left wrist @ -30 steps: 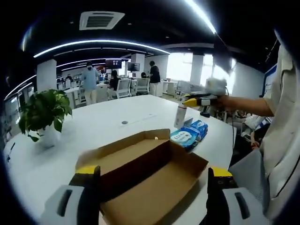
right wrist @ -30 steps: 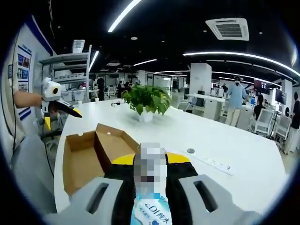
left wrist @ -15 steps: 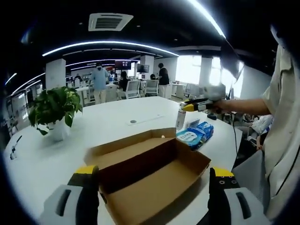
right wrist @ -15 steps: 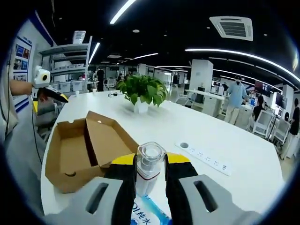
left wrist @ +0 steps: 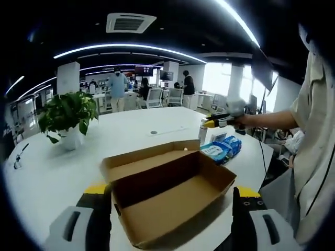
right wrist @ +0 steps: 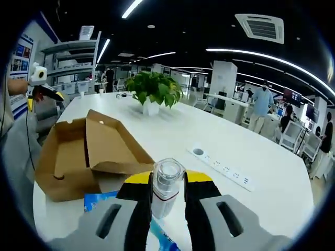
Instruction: Operate the shoe box by opening the lid, removing the specified soft item, and placing it in the target area until the item is outside and the box remains undamaged.
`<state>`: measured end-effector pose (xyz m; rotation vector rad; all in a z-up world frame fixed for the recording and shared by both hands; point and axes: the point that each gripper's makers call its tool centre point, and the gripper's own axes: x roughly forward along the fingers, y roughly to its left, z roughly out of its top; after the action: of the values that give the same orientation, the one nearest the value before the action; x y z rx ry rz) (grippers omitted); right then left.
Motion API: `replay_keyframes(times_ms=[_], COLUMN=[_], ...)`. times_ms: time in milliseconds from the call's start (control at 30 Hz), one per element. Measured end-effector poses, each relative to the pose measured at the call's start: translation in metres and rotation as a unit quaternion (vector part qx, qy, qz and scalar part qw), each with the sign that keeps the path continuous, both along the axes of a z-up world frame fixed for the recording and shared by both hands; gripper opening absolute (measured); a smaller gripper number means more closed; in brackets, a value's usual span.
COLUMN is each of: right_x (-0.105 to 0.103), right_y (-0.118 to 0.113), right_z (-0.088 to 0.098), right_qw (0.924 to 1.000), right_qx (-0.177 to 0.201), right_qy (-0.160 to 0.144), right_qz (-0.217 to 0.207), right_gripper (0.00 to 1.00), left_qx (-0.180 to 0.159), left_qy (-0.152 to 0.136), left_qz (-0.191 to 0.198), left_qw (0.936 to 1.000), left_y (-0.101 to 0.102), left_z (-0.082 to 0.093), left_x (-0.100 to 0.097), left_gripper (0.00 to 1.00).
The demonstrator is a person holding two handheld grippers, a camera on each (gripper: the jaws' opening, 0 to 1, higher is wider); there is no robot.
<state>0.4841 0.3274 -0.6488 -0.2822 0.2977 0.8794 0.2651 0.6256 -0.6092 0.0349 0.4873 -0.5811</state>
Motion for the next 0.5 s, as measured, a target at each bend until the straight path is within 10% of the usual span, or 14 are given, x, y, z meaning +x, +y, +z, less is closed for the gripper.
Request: replay_keyframes(times_ms=[500], right_x=[-0.004], right_y=[-0.012], right_z=[-0.039], right_qw=[0.9993], right_qx=[-0.032], right_qy=[0.018], right_qz=[-0.008], right_gripper=[0.21], left_qx=[0.013], left_qy=[0.013], left_qz=[0.002], left_qw=[0.9998], left_y=[0.0], left_z=[-0.009], left_x=[-0.003], left_gripper=[0.96])
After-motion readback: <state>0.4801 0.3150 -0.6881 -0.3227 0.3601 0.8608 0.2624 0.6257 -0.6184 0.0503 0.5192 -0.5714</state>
